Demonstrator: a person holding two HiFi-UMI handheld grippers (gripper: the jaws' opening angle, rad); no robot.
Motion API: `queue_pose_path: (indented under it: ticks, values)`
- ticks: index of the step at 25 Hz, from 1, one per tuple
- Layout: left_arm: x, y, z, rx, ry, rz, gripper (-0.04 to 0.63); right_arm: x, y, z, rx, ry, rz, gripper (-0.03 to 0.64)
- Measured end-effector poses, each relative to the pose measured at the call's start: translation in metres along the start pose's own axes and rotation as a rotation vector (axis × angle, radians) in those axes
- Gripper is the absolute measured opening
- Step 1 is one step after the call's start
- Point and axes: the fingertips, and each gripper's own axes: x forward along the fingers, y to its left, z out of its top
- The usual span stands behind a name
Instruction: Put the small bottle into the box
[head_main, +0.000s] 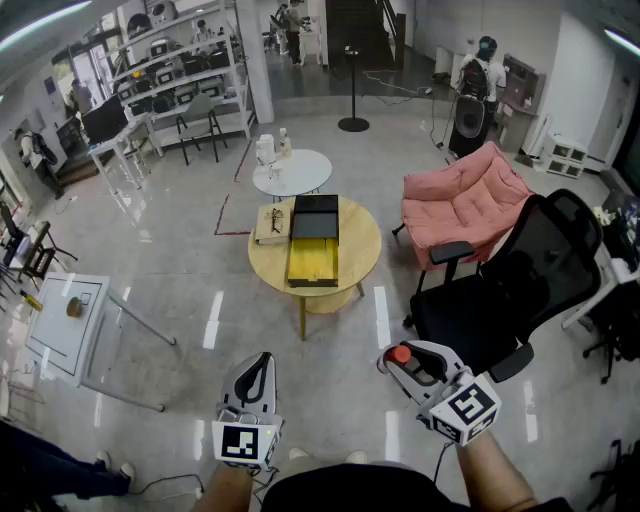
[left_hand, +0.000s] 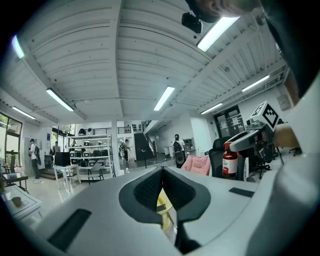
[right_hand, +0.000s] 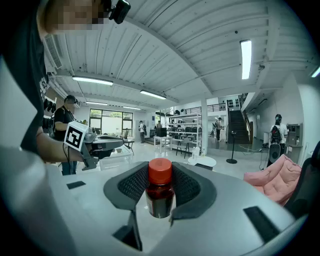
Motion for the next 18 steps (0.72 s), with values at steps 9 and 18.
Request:
queue_pose_path:
  ticks: [9, 18]
  values:
    - [-0.01, -0.019, 0.001, -0.007, 0.021, -0.003, 0.017, -0.02, -0.005, -0.006, 0.016, -0.015, -0.004, 0.153]
    - [-0.009, -0.009, -0.007, -0.007, 0.025, -0.01, 0.017, -0.019, -0.01, -0.004, 0.053, -0.053, -0.027, 0.152]
